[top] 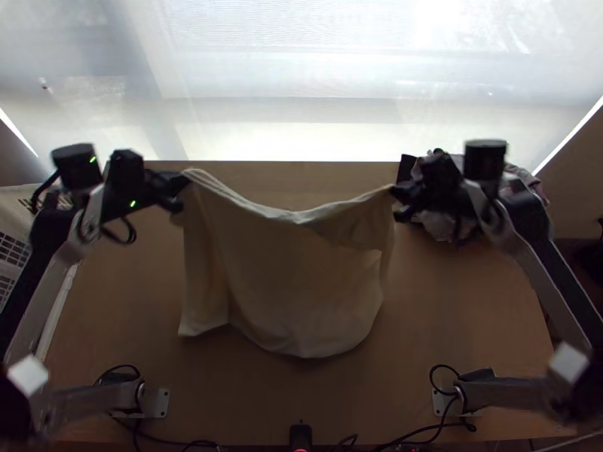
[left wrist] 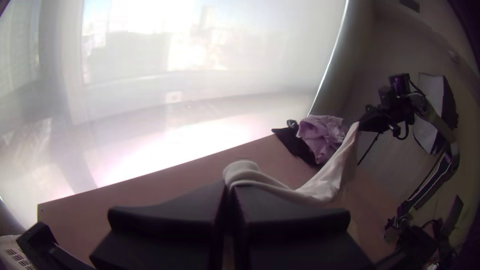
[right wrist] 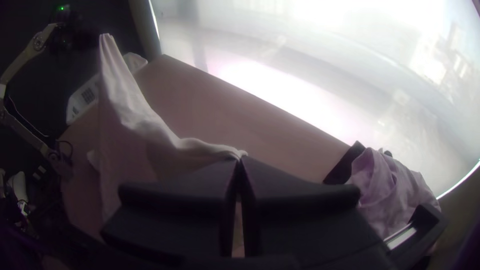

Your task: Fold the t-shirt

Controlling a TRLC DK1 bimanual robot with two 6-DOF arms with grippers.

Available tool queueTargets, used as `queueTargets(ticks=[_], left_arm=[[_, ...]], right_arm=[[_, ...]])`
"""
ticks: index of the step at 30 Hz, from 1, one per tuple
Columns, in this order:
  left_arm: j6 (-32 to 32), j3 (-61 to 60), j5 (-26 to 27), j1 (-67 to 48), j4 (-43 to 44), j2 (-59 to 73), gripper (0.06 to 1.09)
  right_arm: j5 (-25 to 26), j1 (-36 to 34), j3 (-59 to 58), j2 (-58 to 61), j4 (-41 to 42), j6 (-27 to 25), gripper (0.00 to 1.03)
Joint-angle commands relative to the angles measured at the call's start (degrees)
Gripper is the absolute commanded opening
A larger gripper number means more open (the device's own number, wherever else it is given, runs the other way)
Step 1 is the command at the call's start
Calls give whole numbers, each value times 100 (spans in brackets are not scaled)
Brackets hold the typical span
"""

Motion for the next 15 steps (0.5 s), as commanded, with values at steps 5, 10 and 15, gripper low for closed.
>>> queueTargets(ticks=[5,10,15], left_arm=[[1068,3821,-695,49,-1001,4535,10],[1393,5376,-1126,49,-1722,5643,10],[1613,5209,-1398,102,-1748,5862,10]], right_arm=[[440,-356,4892,4859,-709,-566,3],[1319,-250,5437,5535,-674,-1251,3],[1363,-329,4945,5342,-700,-1137,3]])
